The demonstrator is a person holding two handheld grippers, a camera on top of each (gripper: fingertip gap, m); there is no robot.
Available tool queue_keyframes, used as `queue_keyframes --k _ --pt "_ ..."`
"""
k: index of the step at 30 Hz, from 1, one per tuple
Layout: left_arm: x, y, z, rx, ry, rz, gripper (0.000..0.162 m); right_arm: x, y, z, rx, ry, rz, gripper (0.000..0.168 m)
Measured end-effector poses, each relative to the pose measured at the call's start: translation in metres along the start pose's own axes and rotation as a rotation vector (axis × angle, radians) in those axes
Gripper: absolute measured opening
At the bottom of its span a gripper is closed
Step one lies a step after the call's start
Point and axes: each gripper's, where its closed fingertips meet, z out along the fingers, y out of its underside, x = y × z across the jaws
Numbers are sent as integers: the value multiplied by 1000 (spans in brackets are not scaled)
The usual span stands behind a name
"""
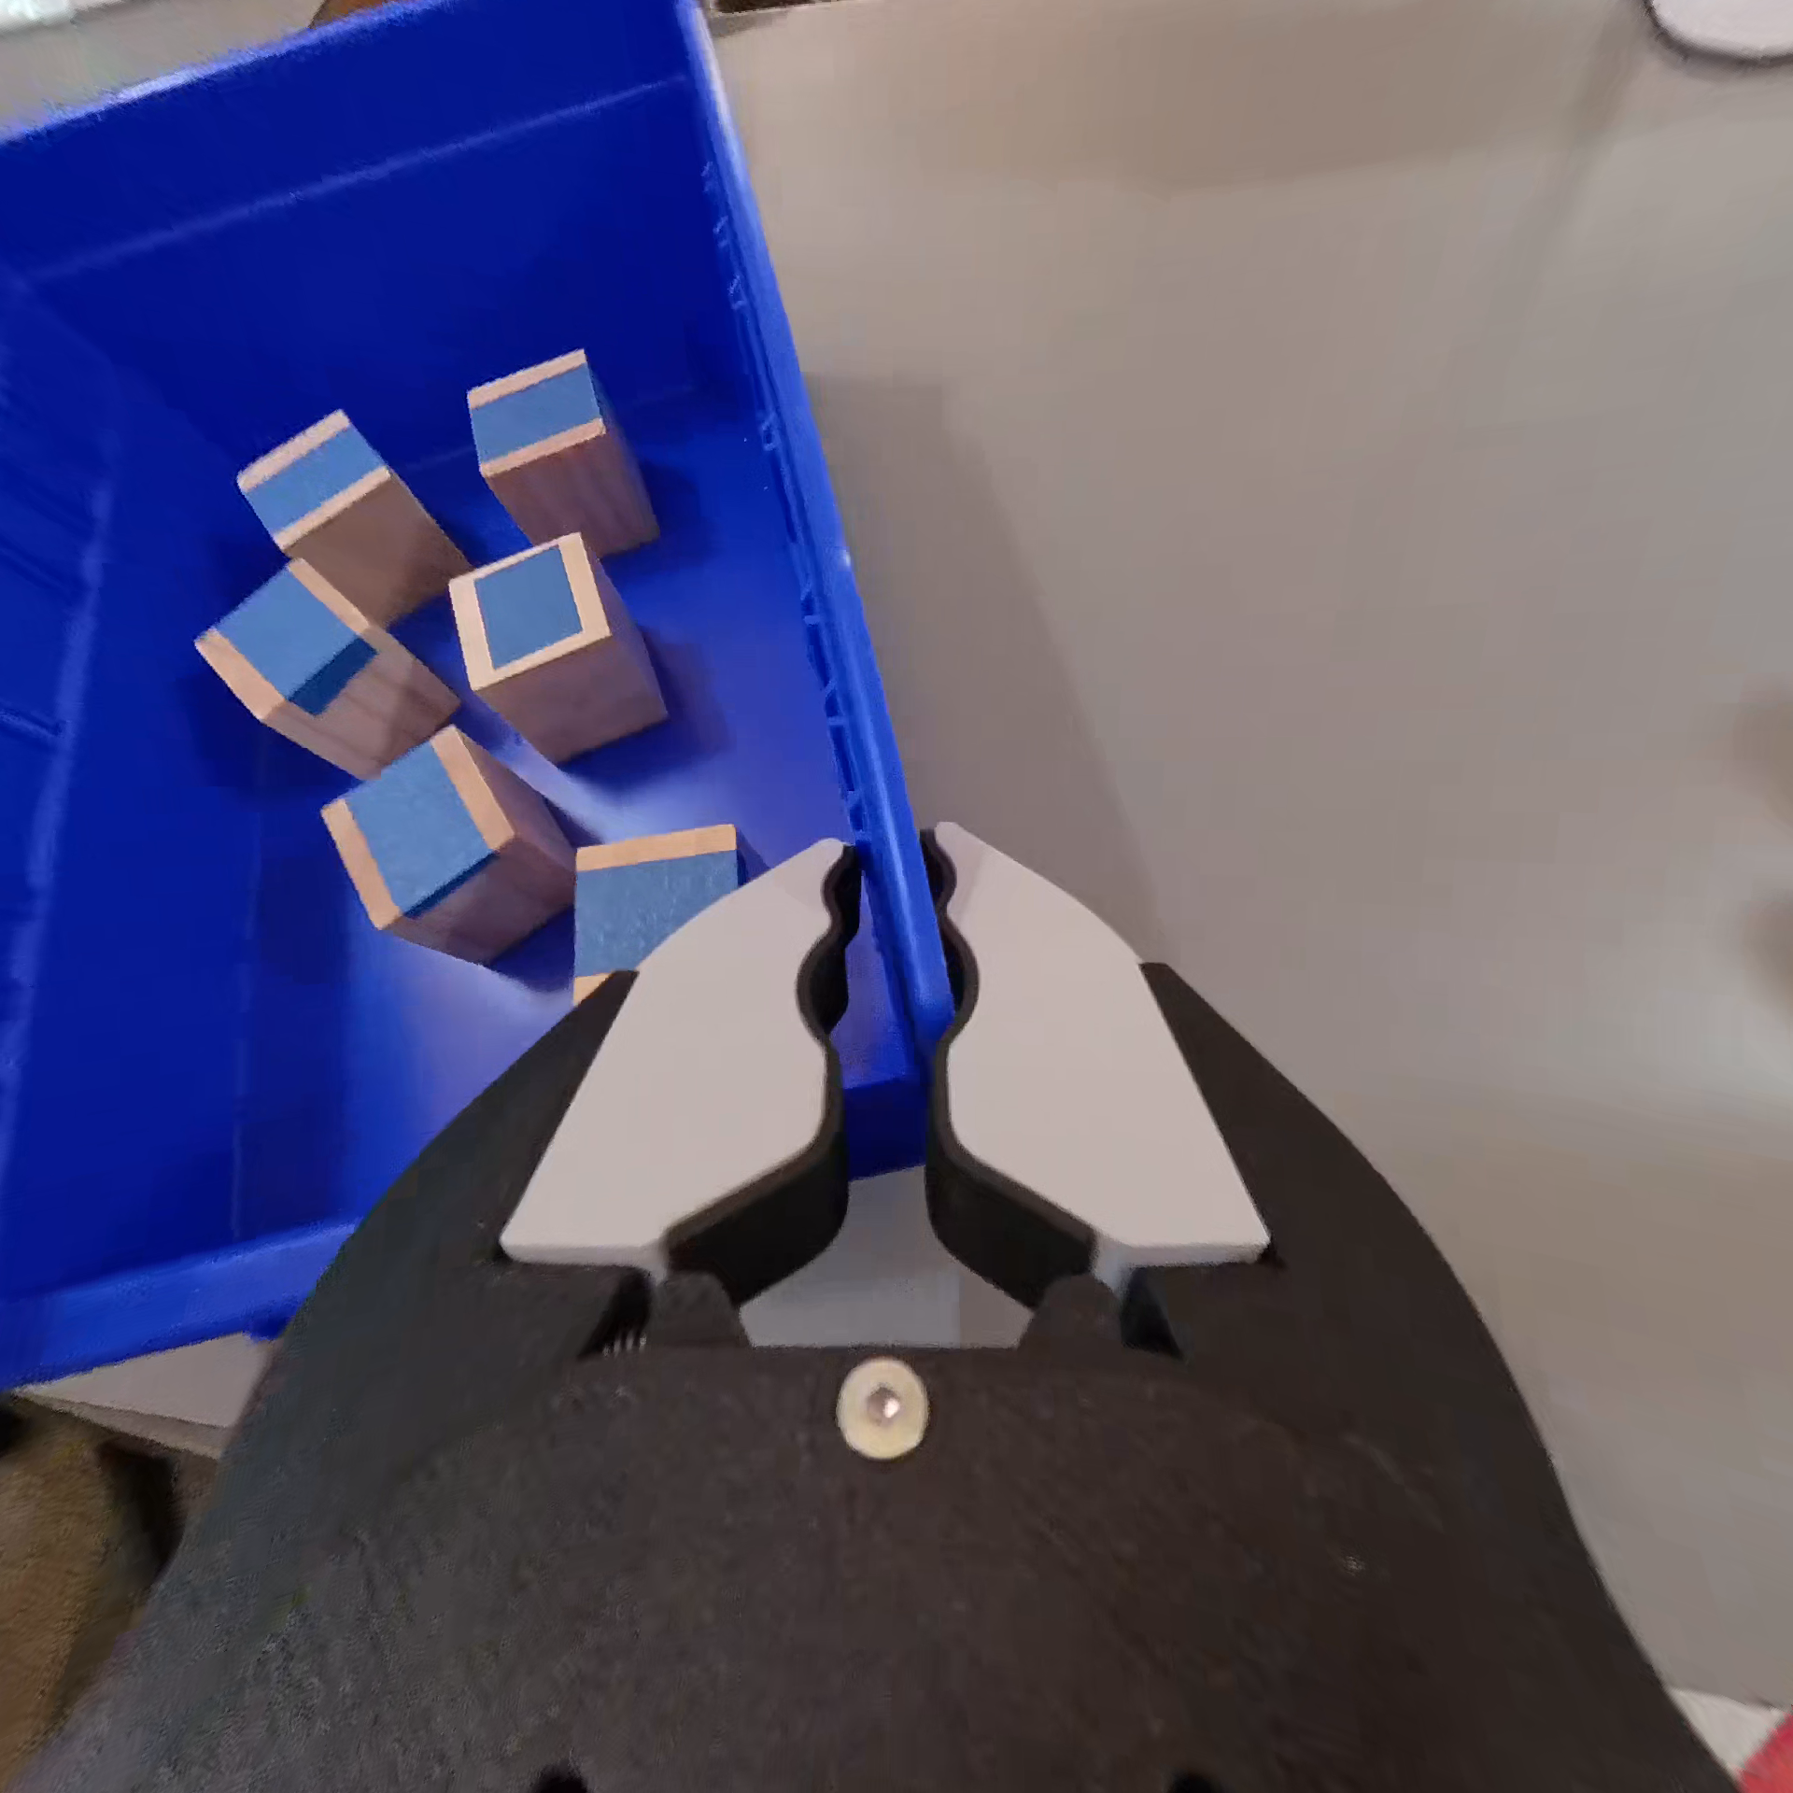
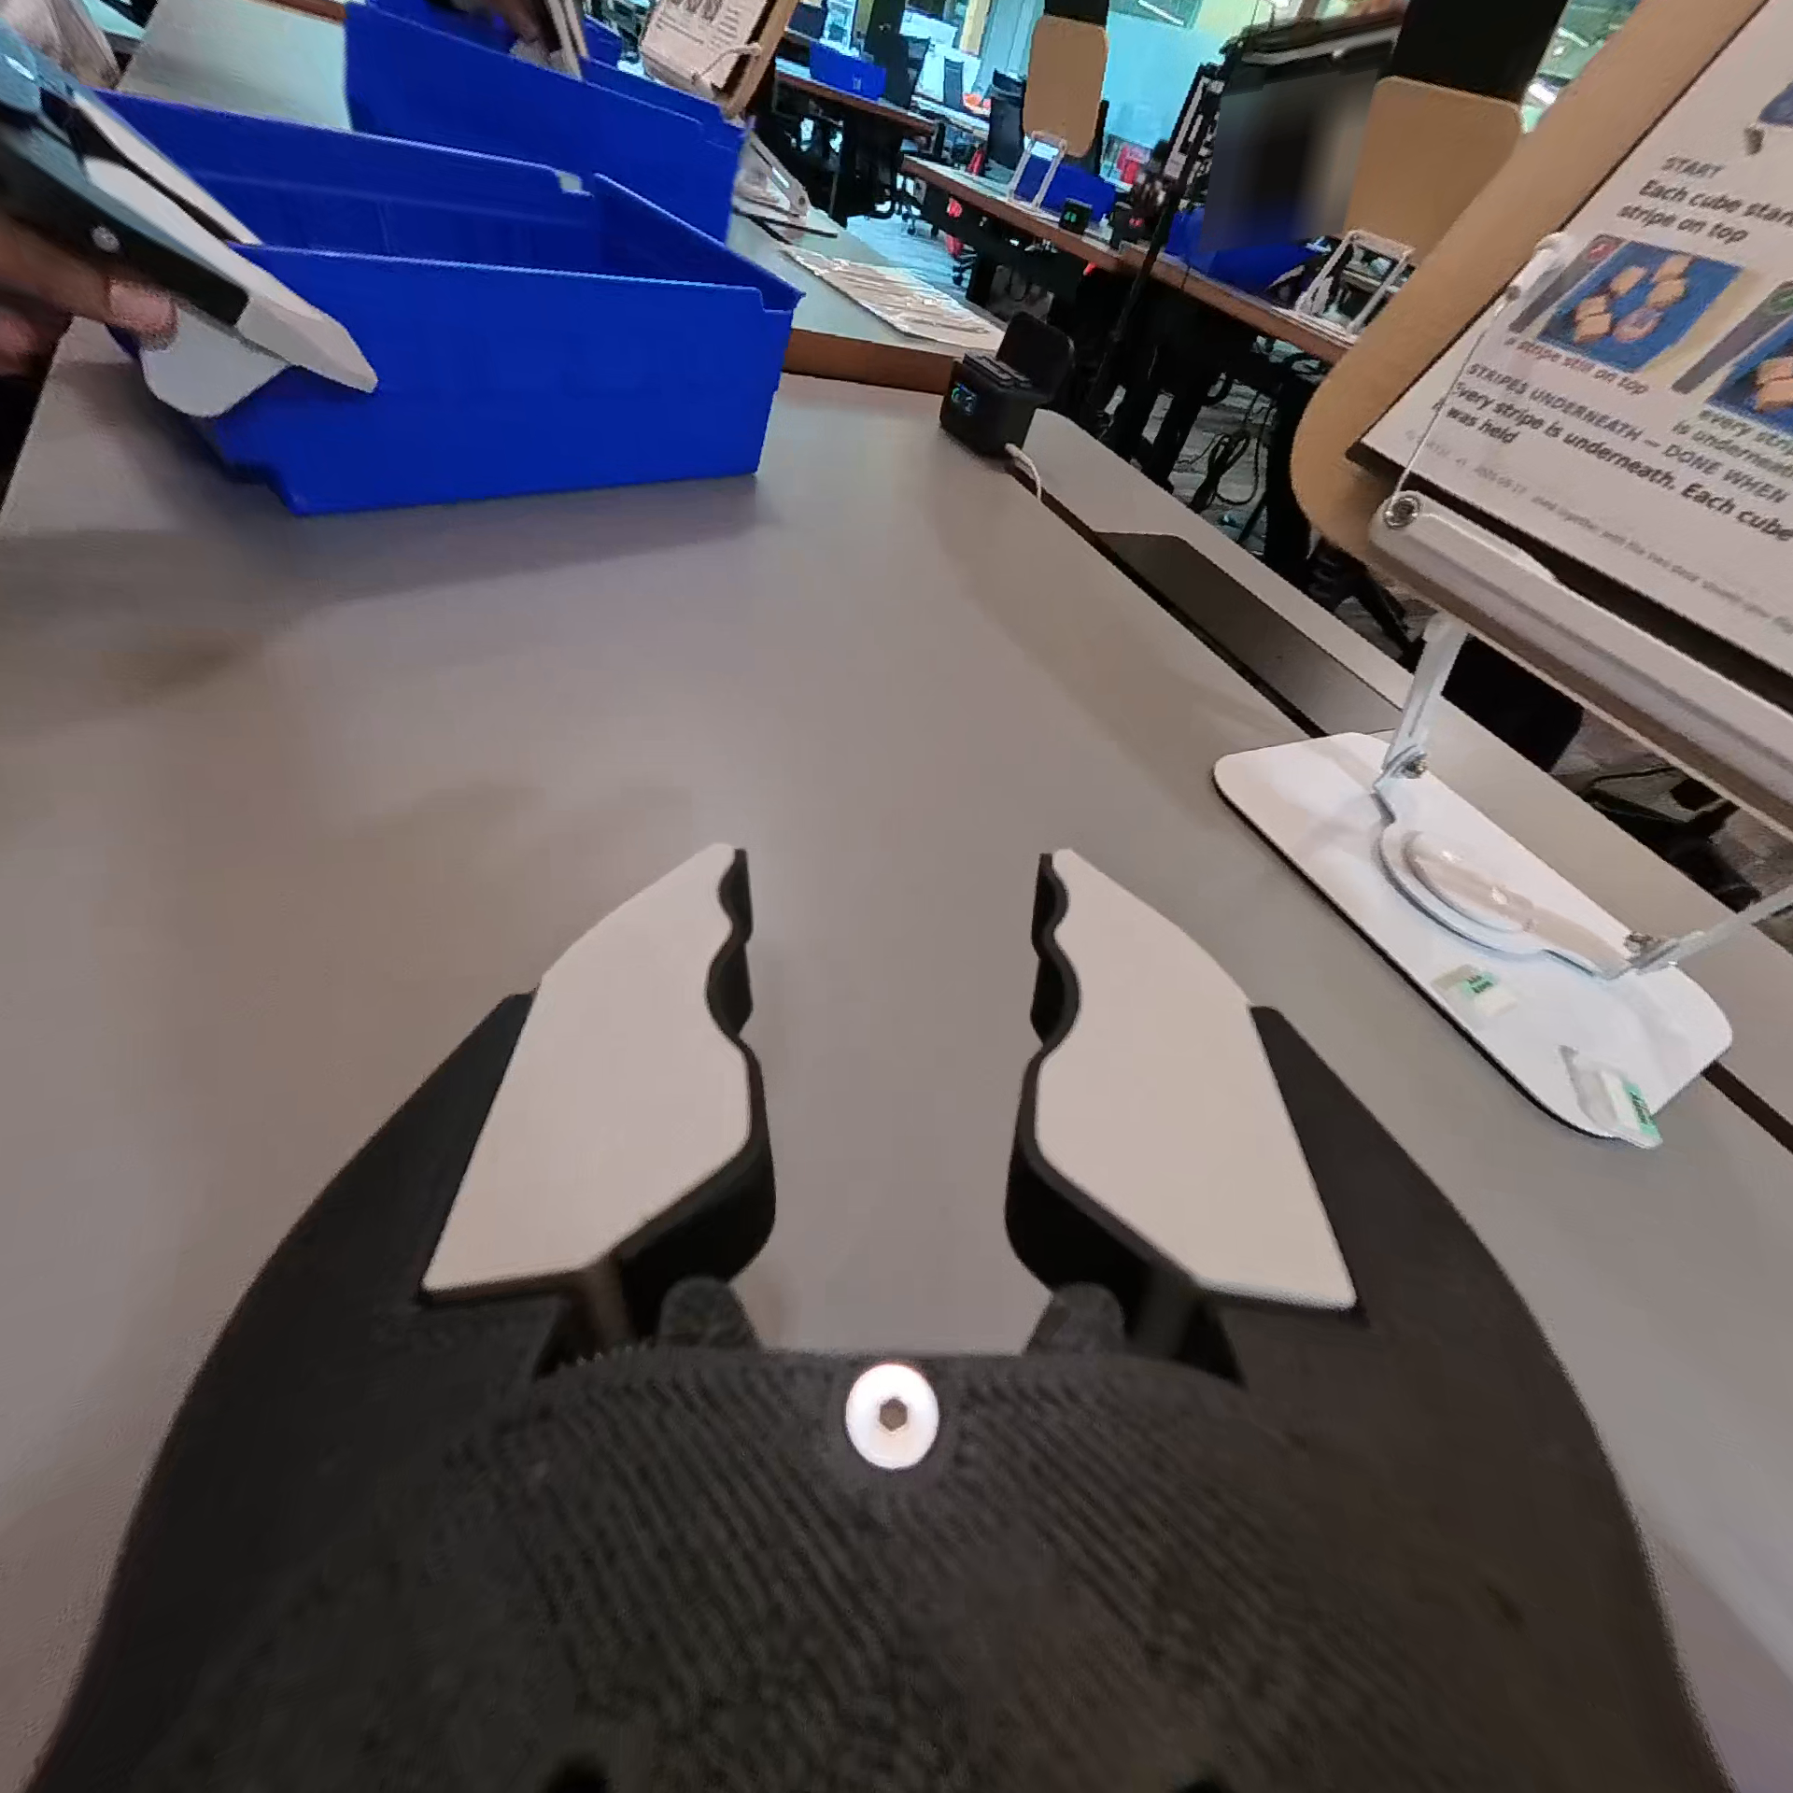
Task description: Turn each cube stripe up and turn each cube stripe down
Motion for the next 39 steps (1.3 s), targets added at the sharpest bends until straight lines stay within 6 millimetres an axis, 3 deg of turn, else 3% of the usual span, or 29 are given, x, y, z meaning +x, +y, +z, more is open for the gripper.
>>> queue_keyframes --k 3,11,19,28,31,33,35,36,39 --pt "-1 1 1 -17 -1 134 15 -1 0 -1 0 -4 1 51" --pt "8 3 -2 17 236 110 20 -11 19 1 -94 -19 -85 47" --pt "26 -3 1 18 238 67 12 -12 20 3 -96 -23 -75 45" --pt "43 -13 9 10 216 34 15 -8 25 1 -110 -7 -82 41" --pt "45 -24 -2 39 340 -74 32 -3 28 -5 -120 15 -64 42" --pt "47 -43 -20 91 502 -192 38 0 34 -9 -141 28 -56 42" --pt "38 -67 -38 169 616 -282 41 1 39 -14 -167 47 -61 42" --pt "24 -78 -41 217 595 -303 42 1 42 -17 -177 56 -67 42" --pt "-43 -88 -20 244 263 -274 43 -1 47 -26 -201 80 -80 42"
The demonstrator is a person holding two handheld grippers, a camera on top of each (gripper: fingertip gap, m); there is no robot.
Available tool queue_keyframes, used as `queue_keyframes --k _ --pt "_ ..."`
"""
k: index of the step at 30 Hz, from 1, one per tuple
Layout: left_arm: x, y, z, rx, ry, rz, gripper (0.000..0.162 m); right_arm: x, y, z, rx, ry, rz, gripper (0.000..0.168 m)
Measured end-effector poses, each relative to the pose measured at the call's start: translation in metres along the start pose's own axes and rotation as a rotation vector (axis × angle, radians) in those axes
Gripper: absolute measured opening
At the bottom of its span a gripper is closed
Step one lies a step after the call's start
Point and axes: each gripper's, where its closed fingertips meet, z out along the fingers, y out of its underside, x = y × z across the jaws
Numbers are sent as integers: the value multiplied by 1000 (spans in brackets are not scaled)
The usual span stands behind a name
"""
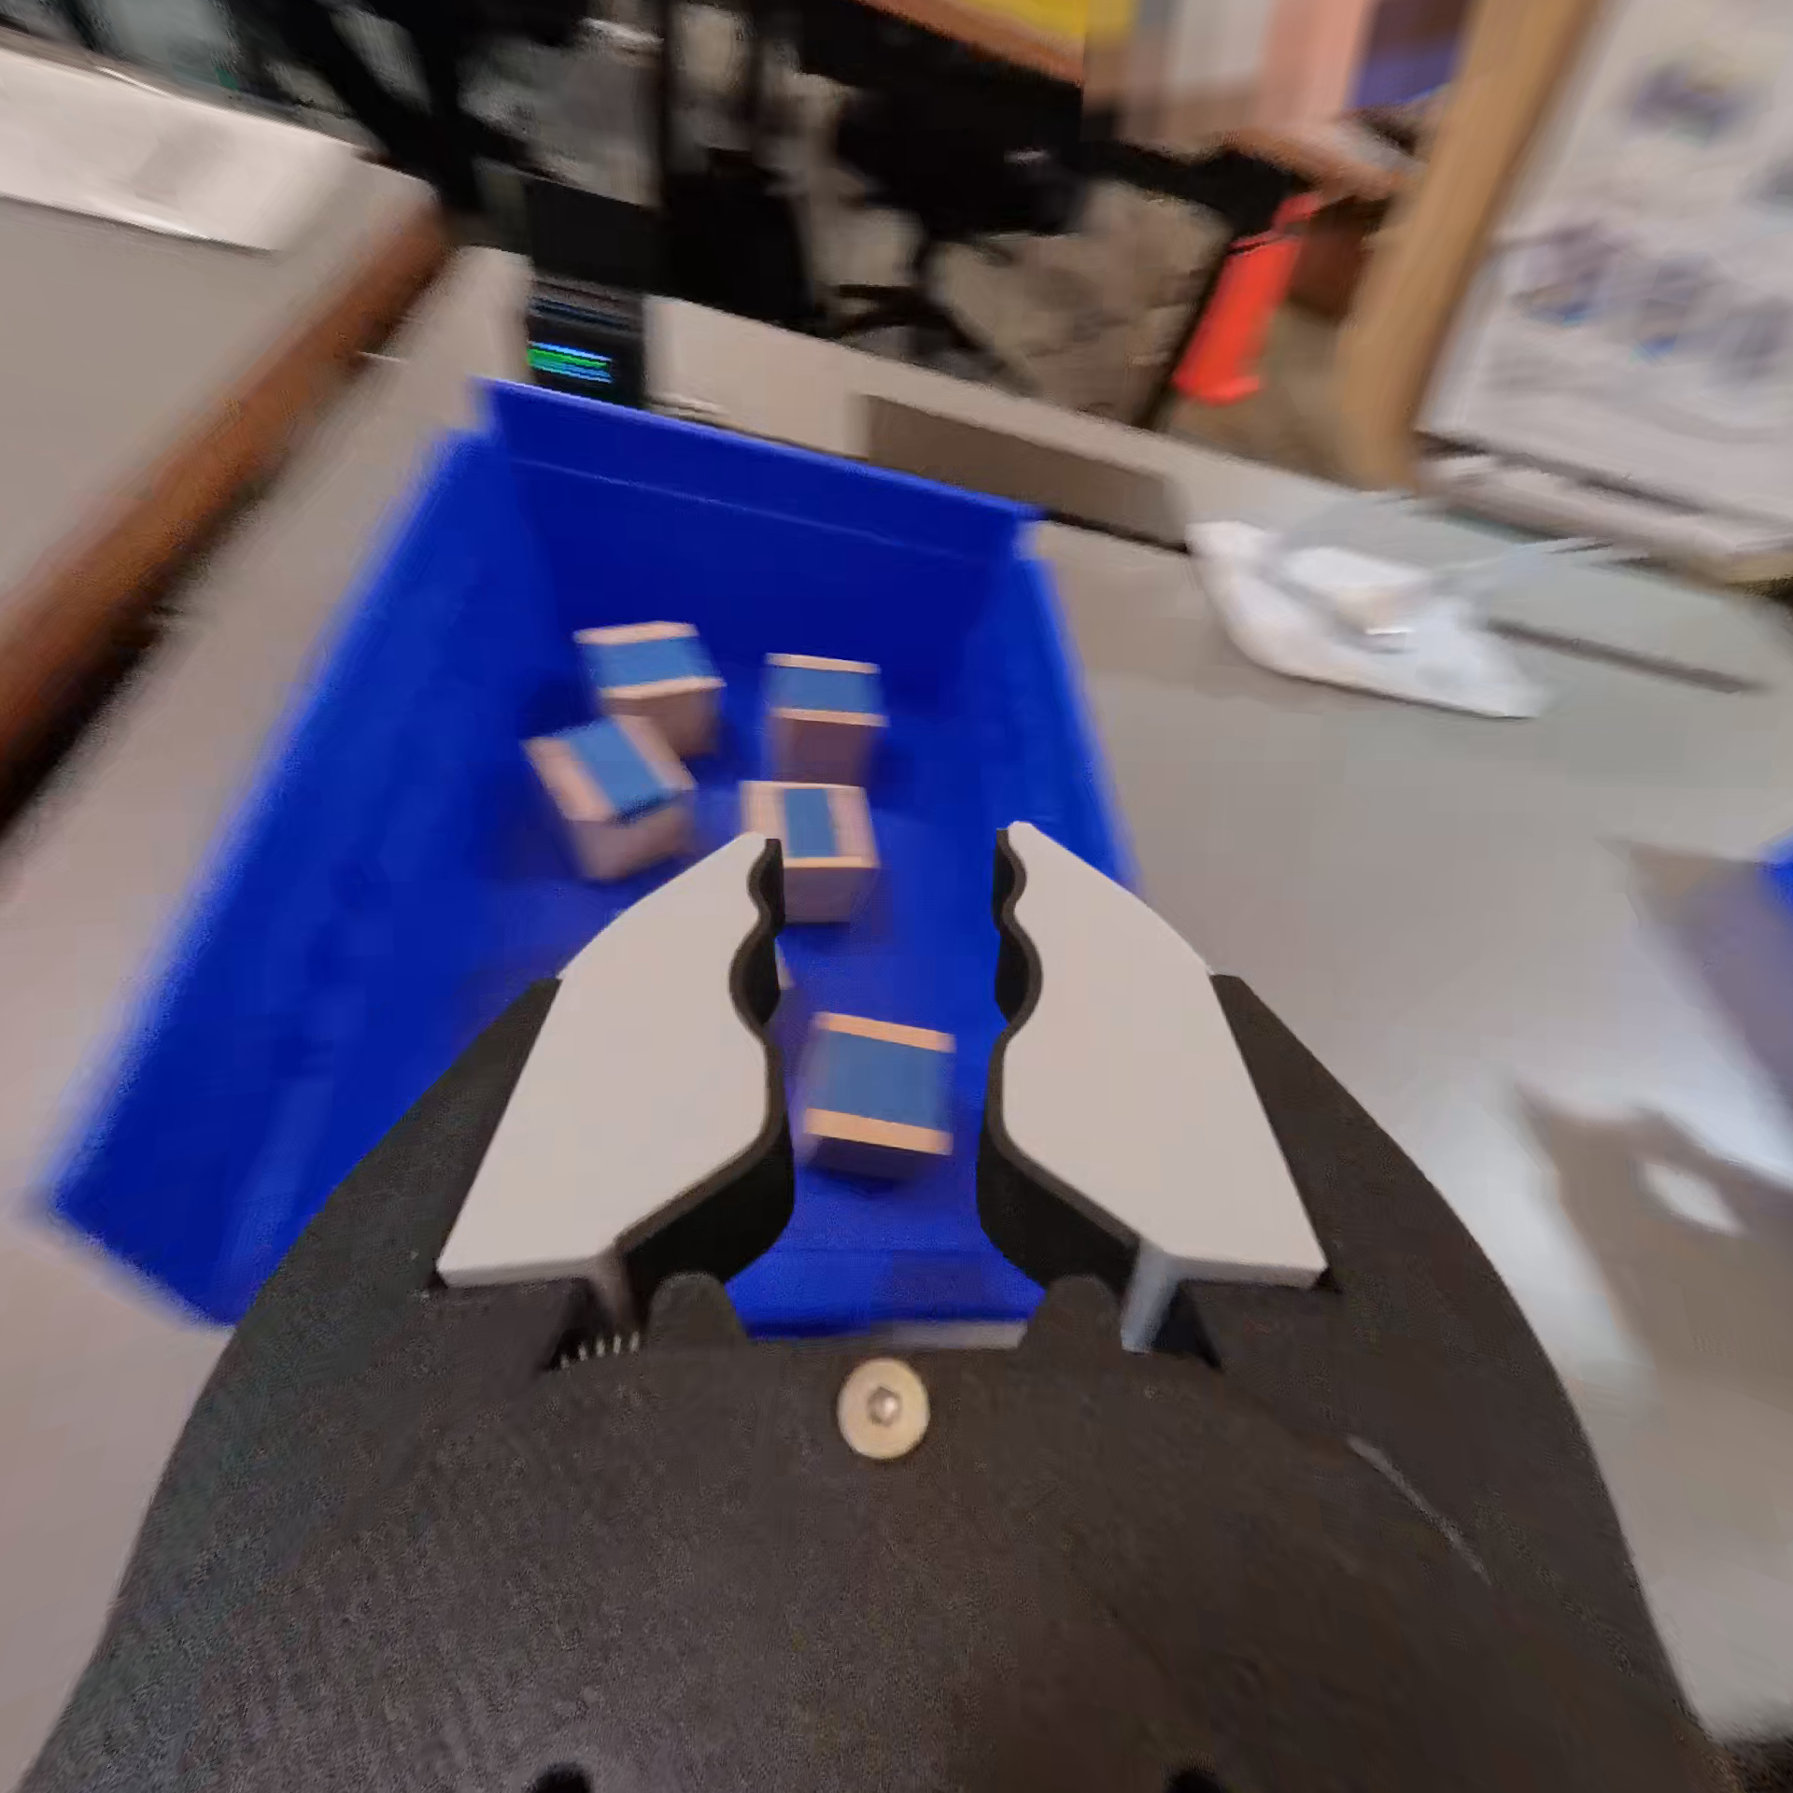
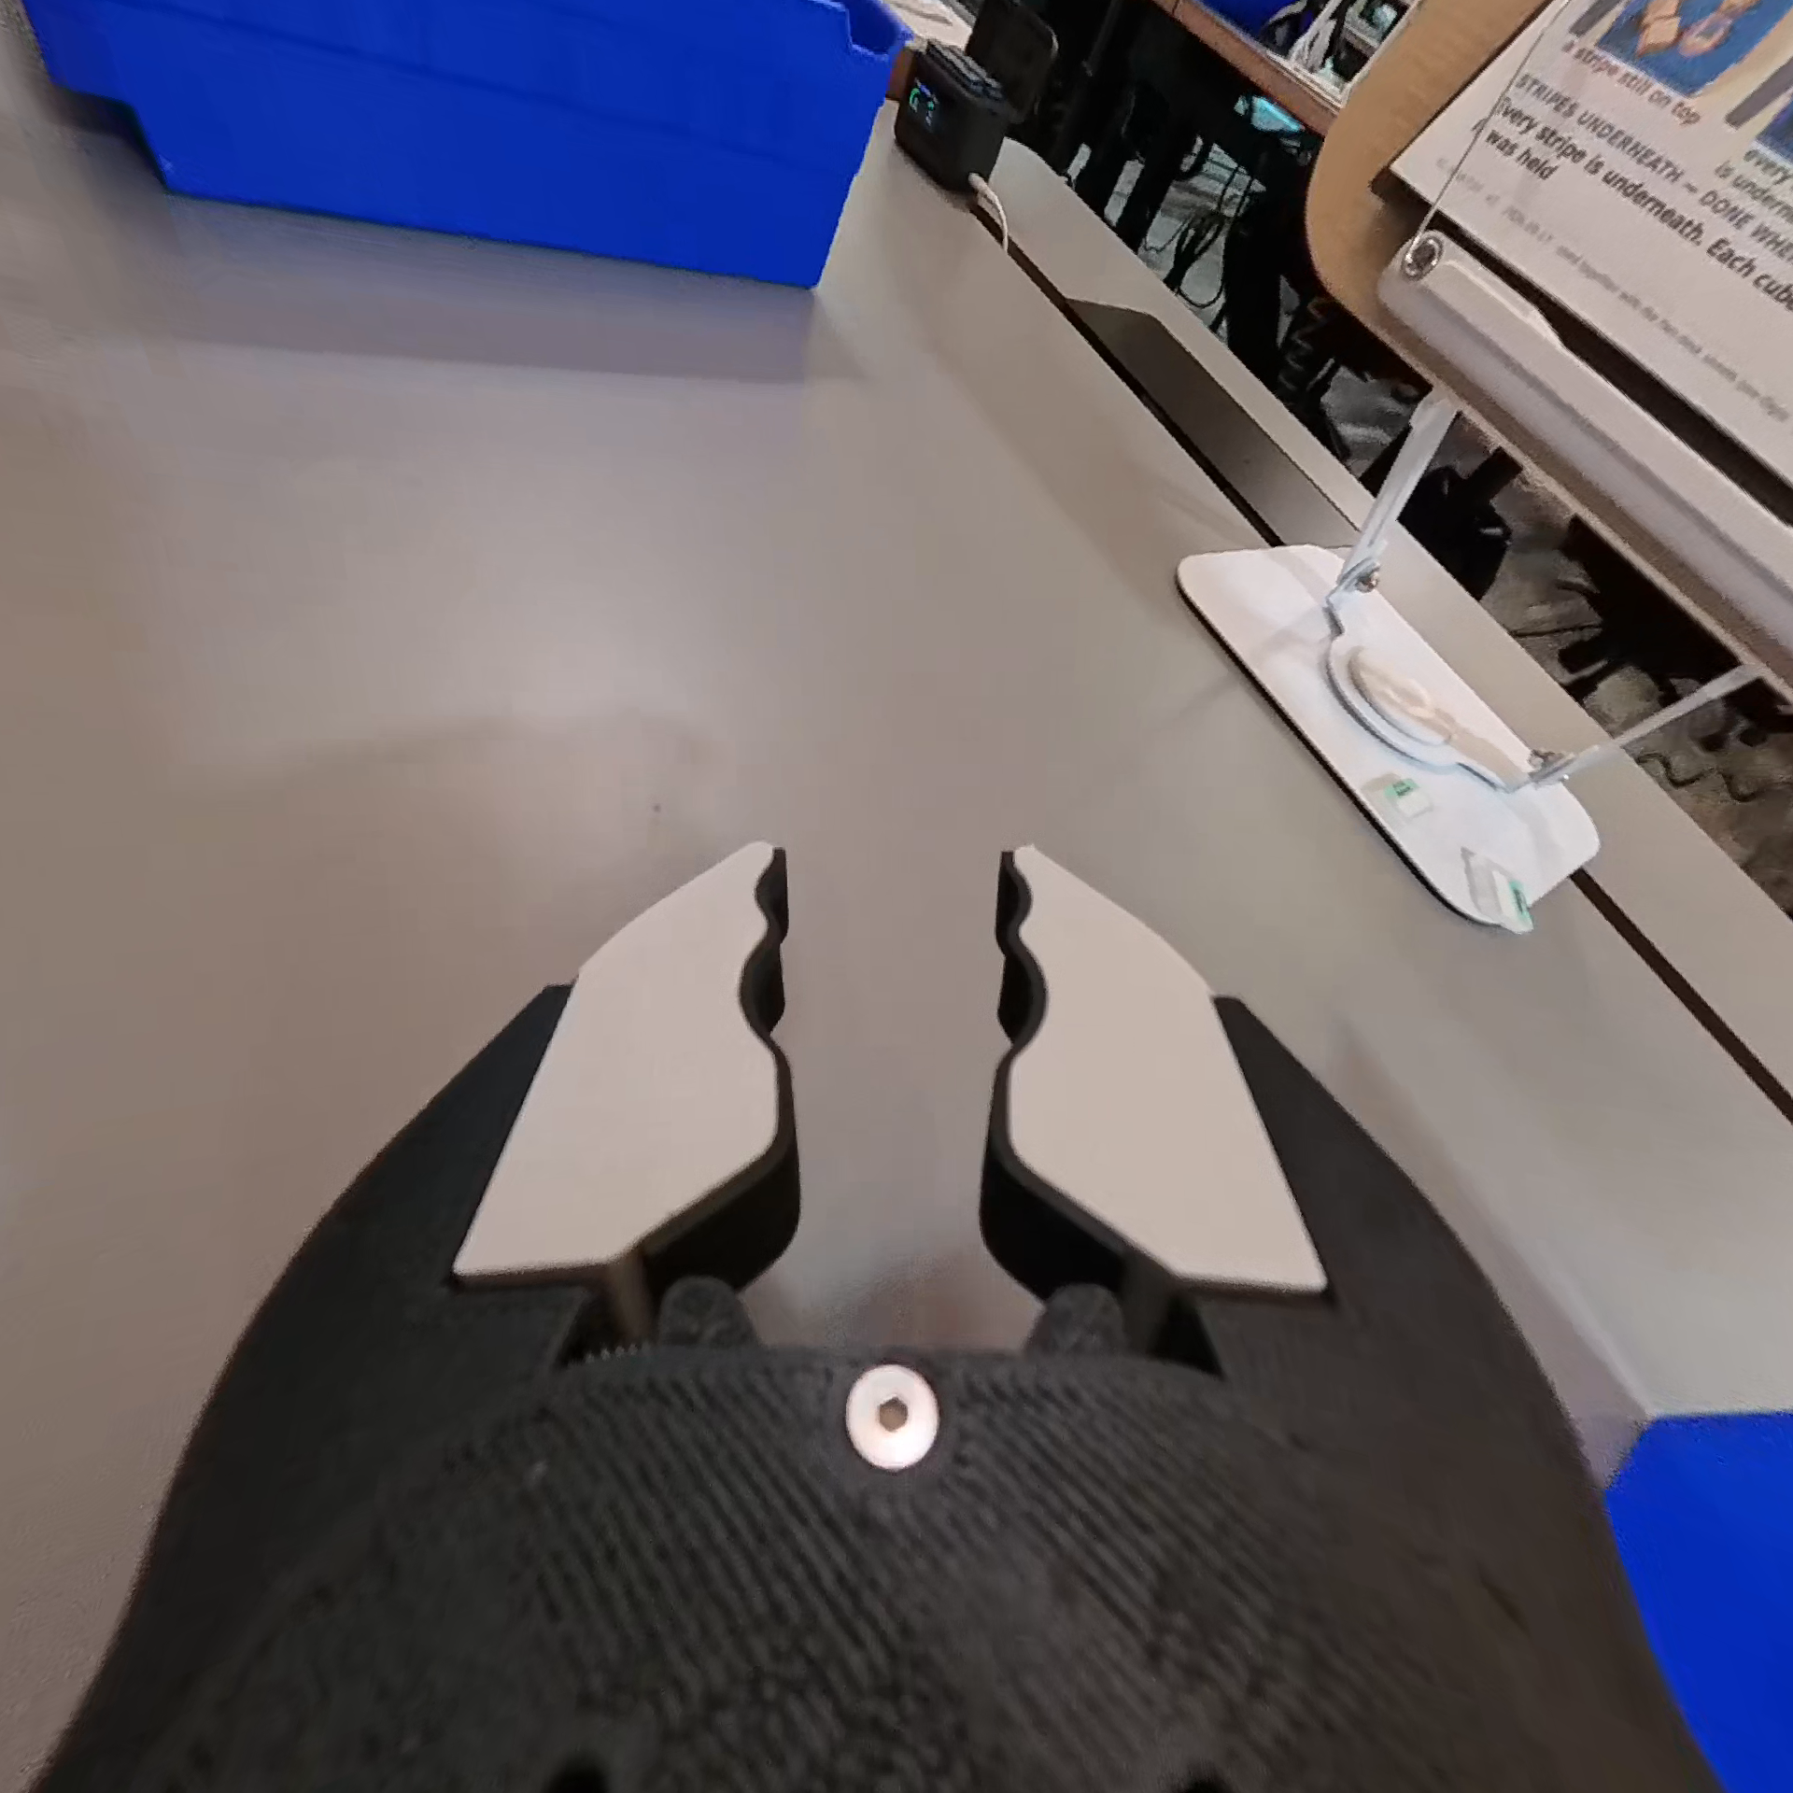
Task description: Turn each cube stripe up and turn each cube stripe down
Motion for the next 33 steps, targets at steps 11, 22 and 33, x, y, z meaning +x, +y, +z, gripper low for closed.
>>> queue_keyframes --k 11,22,33 --pt "-66 68 70 -453 -339 169 49 9 40 -24 -205 167 -105 39" --pt "-77 54 67 -470 -352 183 46 14 37 -40 -180 239 -105 38" --pt "154 -85 -21 298 820 -163 44 12 -11 -41 52 217 150 40"
